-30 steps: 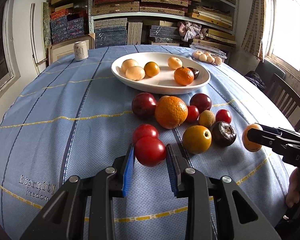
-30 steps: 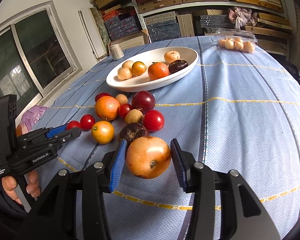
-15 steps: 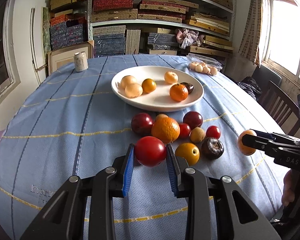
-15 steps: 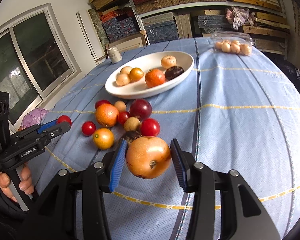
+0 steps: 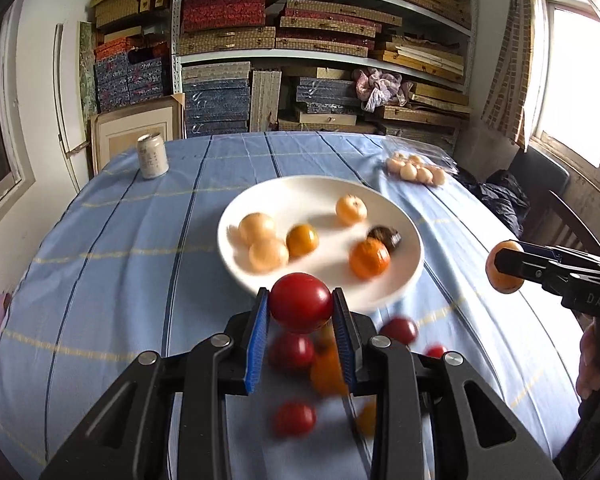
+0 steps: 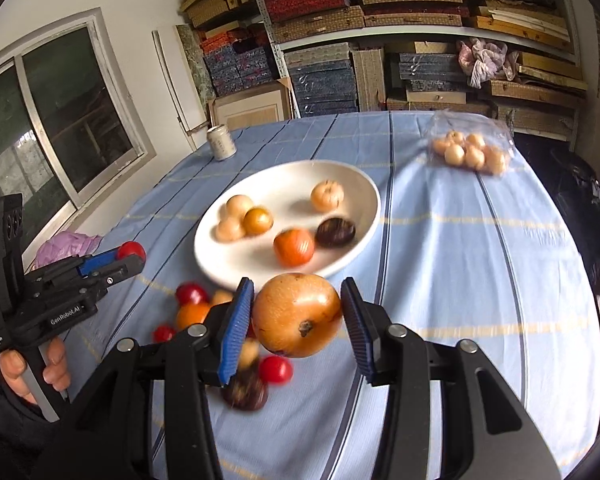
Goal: Organize fruits
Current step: 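Carry the pear and tomato onto the white plate and open both grippers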
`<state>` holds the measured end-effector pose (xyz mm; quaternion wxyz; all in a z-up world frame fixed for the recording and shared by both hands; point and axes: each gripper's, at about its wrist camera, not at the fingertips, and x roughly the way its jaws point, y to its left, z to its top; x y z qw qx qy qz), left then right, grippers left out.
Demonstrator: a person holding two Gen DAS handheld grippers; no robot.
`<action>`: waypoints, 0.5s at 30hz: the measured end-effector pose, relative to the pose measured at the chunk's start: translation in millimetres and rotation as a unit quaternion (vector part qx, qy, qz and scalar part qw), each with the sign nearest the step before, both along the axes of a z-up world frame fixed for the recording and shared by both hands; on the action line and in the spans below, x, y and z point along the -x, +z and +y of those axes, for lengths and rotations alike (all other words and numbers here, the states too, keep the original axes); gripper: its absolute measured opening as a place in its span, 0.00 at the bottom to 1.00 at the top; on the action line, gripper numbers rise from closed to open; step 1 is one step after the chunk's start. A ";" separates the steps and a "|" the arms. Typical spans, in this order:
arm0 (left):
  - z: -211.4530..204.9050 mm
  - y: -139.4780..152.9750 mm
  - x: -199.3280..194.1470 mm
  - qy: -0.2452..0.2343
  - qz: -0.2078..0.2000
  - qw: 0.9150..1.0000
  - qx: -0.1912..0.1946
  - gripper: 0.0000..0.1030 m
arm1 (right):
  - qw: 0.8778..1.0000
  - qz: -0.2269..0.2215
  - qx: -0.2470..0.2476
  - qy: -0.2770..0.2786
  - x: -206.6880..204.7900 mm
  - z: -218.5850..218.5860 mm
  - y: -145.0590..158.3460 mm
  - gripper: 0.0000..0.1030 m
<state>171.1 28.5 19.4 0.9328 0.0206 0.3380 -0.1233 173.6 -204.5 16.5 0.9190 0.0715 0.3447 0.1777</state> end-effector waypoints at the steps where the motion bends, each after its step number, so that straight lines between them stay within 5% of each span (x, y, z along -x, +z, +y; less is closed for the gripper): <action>1: -0.9 0.9 -12.0 0.002 0.003 1.000 0.002 0.30 | 1.000 -0.002 0.007 -0.001 -13.6 2.0 1.2 0.43; 15: -45.5 -30.6 -173.7 0.015 0.072 0.997 0.003 0.30 | 0.998 0.035 0.050 -0.021 -163.1 26.2 -45.6 0.43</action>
